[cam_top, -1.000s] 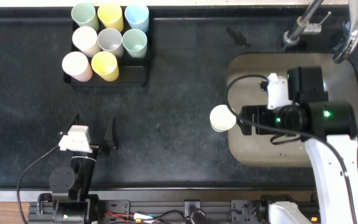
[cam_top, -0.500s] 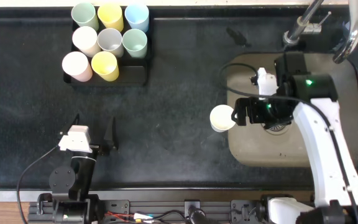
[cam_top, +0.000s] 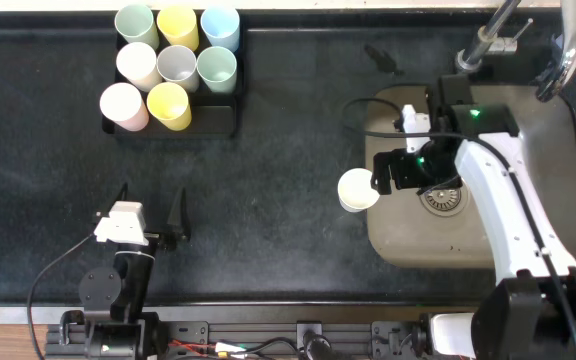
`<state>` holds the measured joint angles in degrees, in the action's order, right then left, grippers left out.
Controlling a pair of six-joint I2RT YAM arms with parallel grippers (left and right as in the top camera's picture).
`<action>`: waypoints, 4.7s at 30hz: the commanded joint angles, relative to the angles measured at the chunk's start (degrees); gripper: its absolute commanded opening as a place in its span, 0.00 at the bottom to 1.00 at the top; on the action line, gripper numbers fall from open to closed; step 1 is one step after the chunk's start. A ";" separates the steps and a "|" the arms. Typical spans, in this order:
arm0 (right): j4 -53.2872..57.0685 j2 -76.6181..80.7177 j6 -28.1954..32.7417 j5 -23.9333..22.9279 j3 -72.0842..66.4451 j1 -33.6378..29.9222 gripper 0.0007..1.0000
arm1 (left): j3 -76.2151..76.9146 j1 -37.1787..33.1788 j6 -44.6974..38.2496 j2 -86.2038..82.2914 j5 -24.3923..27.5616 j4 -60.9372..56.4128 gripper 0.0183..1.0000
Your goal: Store Cups
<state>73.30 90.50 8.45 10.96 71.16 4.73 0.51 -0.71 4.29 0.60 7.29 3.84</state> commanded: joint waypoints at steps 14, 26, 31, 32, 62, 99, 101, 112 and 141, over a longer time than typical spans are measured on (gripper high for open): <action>-2.23 6.29 1.44 -7.17 2.10 5.05 0.99 | -0.07 0.42 0.22 -0.46 0.20 0.20 1.00; -4.37 6.80 -1.20 -7.43 2.10 6.43 0.77 | -0.07 0.42 0.20 -0.46 0.20 0.22 1.00; -4.35 7.37 -1.64 -6.12 2.10 7.06 0.57 | -0.07 0.42 0.20 -0.46 0.20 0.22 1.00; -4.37 7.50 -1.66 -5.86 2.08 7.15 0.54 | -0.07 0.42 0.20 -0.46 0.20 0.20 1.00; -4.52 5.31 -5.49 4.83 25.40 10.54 0.04 | -0.07 0.42 0.20 -0.46 0.20 0.22 1.00; -5.20 38.82 -30.56 0.70 57.07 33.11 0.04 | -0.07 0.42 0.22 -0.46 0.20 0.20 1.00; -5.70 38.86 -30.80 -0.59 57.07 33.14 0.04 | -0.07 0.42 0.20 -0.46 0.20 0.22 1.00; -10.49 40.92 -35.19 -2.08 57.05 33.11 0.04 | -0.07 0.42 0.20 -0.46 0.20 0.22 1.00; -7.04 43.93 -35.67 -5.03 56.92 32.37 0.04 | -0.07 0.42 0.20 -0.46 0.20 0.20 1.00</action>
<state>66.41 133.60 -26.96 7.03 126.32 37.21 0.51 -0.71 4.29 0.58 7.29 3.86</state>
